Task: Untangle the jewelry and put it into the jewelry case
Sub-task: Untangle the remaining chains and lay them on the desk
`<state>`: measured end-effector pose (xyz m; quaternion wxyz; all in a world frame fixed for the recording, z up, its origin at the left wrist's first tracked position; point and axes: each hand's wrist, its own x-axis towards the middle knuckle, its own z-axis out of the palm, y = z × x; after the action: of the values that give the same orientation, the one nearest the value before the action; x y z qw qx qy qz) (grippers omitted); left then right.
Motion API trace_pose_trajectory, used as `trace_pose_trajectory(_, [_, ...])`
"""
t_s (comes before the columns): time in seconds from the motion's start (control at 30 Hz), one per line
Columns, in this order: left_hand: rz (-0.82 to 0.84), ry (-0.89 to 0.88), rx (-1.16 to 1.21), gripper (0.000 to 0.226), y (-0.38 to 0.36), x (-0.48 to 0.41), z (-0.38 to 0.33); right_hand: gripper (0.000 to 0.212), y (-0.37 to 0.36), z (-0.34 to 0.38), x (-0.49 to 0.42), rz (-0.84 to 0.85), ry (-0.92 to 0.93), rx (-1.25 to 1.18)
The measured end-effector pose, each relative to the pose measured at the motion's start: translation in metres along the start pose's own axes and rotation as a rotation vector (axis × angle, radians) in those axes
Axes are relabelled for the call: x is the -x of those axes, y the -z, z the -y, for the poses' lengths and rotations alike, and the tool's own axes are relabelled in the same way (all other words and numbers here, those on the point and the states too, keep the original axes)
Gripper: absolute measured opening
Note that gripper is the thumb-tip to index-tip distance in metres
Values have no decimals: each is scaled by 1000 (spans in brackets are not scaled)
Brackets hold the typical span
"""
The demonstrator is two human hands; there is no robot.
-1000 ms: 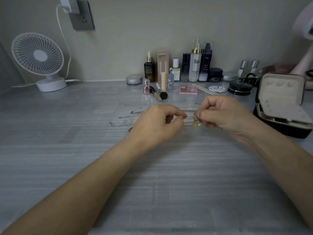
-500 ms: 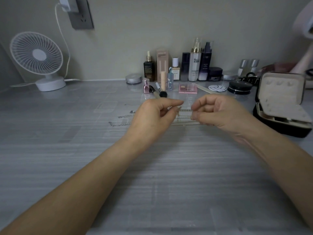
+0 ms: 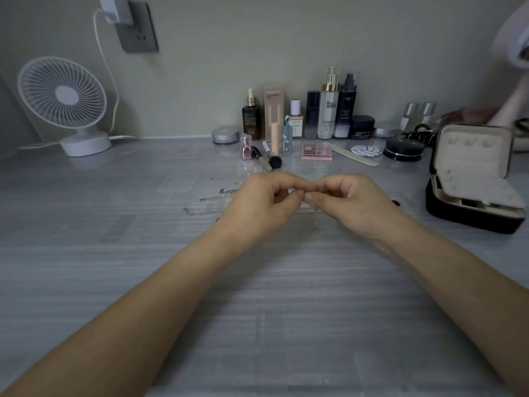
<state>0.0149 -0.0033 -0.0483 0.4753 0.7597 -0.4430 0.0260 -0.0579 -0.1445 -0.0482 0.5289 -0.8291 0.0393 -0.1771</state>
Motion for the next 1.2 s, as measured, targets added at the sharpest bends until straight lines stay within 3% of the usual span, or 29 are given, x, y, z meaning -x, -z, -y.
trace_pose_trajectory(0.17, [1,113,99,20,4,-3,2,5,4,4,3,12,-38,16])
trace_pose_trajectory(0.37, [-92,189,-13,8,2,-5,12,25,6,5,3,15,-110,-112])
trace_pose_trajectory(0.5, [-100,447,384,21,1,-5,4,26,6,6,2,35,-138,-184])
trace_pose_trajectory(0.57, [-38,586,638,32,2,-6,-1,23,5,6,2,41,-148,-241])
trace_pose_trajectory(0.63, [70,659,740,40,2,-5,-3,20,5,6,2,45,-159,-305])
trace_pose_trajectory(0.73, [187,672,737,36,-1,-4,-6,18,6,7,3,31,-163,-361])
trace_pose_trajectory(0.9, [140,626,654,9,-6,-2,-7,16,6,8,3,3,-167,-408])
trace_pose_trajectory(1.03, [79,466,335,27,-10,0,-7,16,7,7,3,-26,-177,-365])
trace_pose_trajectory(1.2, [88,470,463,15,-11,3,-8,15,6,6,4,-36,-141,-268])
